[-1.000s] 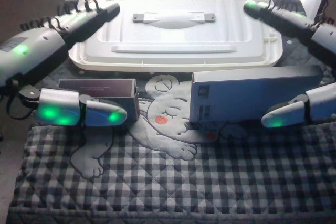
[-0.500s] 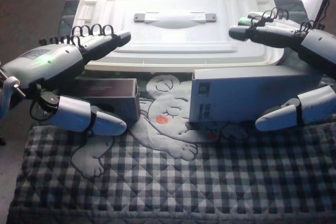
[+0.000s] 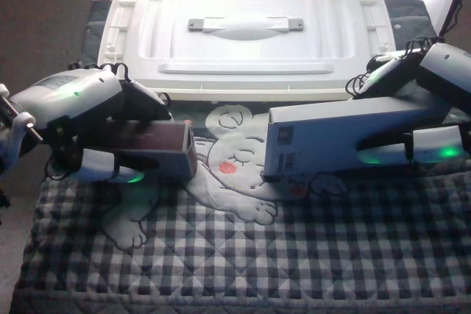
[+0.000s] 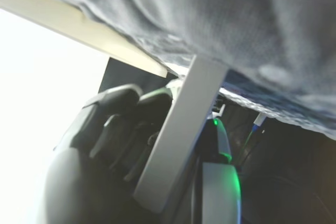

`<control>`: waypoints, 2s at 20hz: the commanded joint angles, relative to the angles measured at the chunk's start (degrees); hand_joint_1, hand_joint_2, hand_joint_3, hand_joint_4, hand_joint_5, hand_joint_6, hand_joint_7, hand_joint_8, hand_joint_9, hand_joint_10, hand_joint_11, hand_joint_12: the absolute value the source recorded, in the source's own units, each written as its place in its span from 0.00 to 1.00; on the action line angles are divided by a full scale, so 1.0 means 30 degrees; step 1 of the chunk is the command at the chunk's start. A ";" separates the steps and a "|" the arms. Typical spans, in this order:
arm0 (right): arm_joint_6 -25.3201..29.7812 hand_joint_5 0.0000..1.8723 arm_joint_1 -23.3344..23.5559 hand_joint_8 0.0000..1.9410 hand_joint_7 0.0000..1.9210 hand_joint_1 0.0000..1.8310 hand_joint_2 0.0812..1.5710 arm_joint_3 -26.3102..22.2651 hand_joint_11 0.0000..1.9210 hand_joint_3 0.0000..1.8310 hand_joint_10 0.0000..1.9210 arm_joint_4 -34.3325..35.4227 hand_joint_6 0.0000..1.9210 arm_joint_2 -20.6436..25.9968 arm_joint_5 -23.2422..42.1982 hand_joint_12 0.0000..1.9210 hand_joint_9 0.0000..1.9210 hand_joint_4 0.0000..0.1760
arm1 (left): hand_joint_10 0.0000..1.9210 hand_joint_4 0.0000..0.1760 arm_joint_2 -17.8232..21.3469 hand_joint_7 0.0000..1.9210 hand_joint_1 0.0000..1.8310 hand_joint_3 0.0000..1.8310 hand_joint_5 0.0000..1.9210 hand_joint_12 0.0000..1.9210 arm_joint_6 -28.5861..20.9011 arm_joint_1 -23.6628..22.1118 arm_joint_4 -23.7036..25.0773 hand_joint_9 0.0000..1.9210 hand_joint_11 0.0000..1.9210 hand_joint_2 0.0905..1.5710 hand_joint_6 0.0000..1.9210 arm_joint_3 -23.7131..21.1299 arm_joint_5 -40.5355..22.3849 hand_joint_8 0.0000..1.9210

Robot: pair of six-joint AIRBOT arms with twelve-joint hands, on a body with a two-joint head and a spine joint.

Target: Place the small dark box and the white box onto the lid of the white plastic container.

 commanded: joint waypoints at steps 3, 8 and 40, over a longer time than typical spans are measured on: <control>0.0042 0.75 0.0127 0.42 0.63 0.71 0.62 0.0035 0.40 0.00 0.57 0.0393 0.00 0.0097 0.1697 0.87 0.58 0.00 | 0.60 0.00 -0.0138 0.53 0.75 0.00 0.49 0.64 -0.0083 -0.0177 -0.0134 0.51 0.34 0.68 0.46 0.0082 -0.2674 0.49; 0.0042 0.77 0.0143 0.75 0.49 0.67 0.61 0.0067 0.44 0.00 0.94 0.0471 0.03 0.0328 0.2635 0.99 0.45 0.00 | 0.62 0.00 -0.0205 0.53 0.75 0.00 0.45 0.63 -0.0071 -0.1447 0.0305 0.51 0.37 0.69 0.51 0.0261 -0.3934 0.49; -0.1374 0.00 0.6695 0.00 0.00 0.46 0.52 0.4237 0.00 0.00 0.00 -0.1783 0.00 -0.1133 -0.2728 0.00 0.00 1.00 | 0.00 1.00 -0.3324 0.00 0.09 0.00 0.00 0.13 0.1799 -0.9270 0.2435 0.00 0.00 0.77 0.00 0.5750 0.1988 0.00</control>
